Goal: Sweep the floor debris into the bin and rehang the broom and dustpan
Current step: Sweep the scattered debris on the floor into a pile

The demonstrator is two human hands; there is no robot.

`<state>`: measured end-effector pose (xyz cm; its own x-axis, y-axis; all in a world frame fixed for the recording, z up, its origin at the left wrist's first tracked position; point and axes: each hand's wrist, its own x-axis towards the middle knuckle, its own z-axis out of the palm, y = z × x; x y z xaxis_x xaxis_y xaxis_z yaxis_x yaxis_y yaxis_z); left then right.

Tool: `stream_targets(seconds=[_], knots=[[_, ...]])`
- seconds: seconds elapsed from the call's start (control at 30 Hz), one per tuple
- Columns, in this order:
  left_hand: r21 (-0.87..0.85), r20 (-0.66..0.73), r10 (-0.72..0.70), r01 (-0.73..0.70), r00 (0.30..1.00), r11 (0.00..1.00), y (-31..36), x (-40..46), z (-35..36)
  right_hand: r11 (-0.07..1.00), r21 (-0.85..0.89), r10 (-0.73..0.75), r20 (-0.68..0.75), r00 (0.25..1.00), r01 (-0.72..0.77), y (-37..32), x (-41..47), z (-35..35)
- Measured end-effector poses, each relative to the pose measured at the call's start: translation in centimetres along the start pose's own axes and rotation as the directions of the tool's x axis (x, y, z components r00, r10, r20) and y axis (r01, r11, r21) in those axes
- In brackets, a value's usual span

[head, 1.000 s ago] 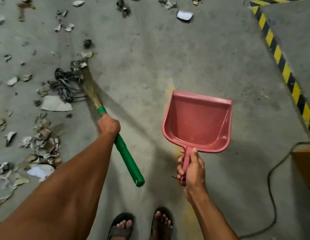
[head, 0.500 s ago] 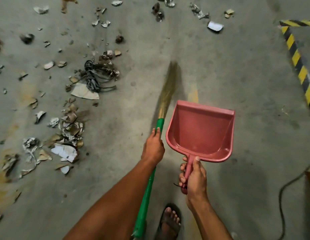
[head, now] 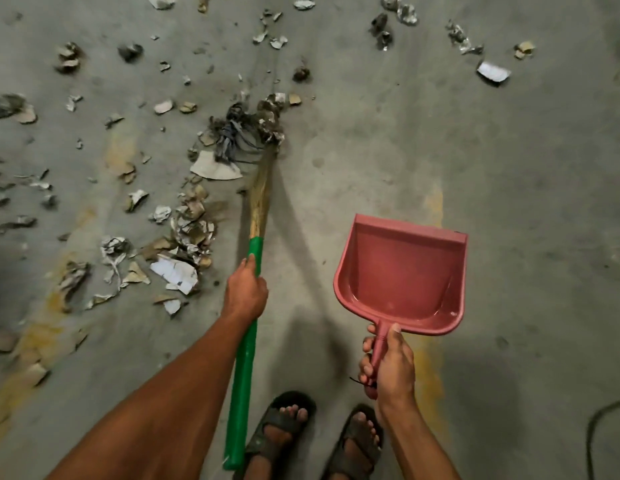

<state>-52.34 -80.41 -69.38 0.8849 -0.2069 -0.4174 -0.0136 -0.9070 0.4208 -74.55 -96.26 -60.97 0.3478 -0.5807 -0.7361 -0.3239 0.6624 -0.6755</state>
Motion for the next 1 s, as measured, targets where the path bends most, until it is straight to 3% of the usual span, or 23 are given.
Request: stream_targets(seconds=[0.2,0.33,0.5,0.73,0.9,1.0], knots=[[-0.124,-0.034,0.18,-0.183,0.983,0.975,-6.6,-6.3,-1.6,0.996,-0.094,0.008,0.082,0.997,0.0,1.0,-2.5,5.1],[-0.127,0.084,0.239,-0.227,0.967,0.966,-10.6,-9.8,-0.9,0.982,-0.186,0.013,0.133,0.991,0.012,1.7,-3.3,7.1],[-0.07,0.24,0.119,-0.105,0.963,0.992,-15.4,-11.6,-0.7,0.946,-0.324,0.054,0.157,0.986,0.0,3.0,-3.1,7.8],[-0.09,0.083,-0.054,0.061,0.995,0.994,-19.0,-13.8,-2.5,0.9,-0.436,0.095,0.202,0.975,0.002,3.5,-3.7,9.6],[-0.158,-0.027,-0.016,0.012,0.999,0.987,-20.5,-17.5,-2.3,0.856,-0.515,0.091,0.244,0.965,0.05,3.0,-5.4,11.5],[-0.176,0.034,0.029,-0.022,0.999,0.984,-21.1,-18.5,-1.1,0.842,-0.534,0.081,0.269,0.96,0.078,3.3,-6.1,12.4]])
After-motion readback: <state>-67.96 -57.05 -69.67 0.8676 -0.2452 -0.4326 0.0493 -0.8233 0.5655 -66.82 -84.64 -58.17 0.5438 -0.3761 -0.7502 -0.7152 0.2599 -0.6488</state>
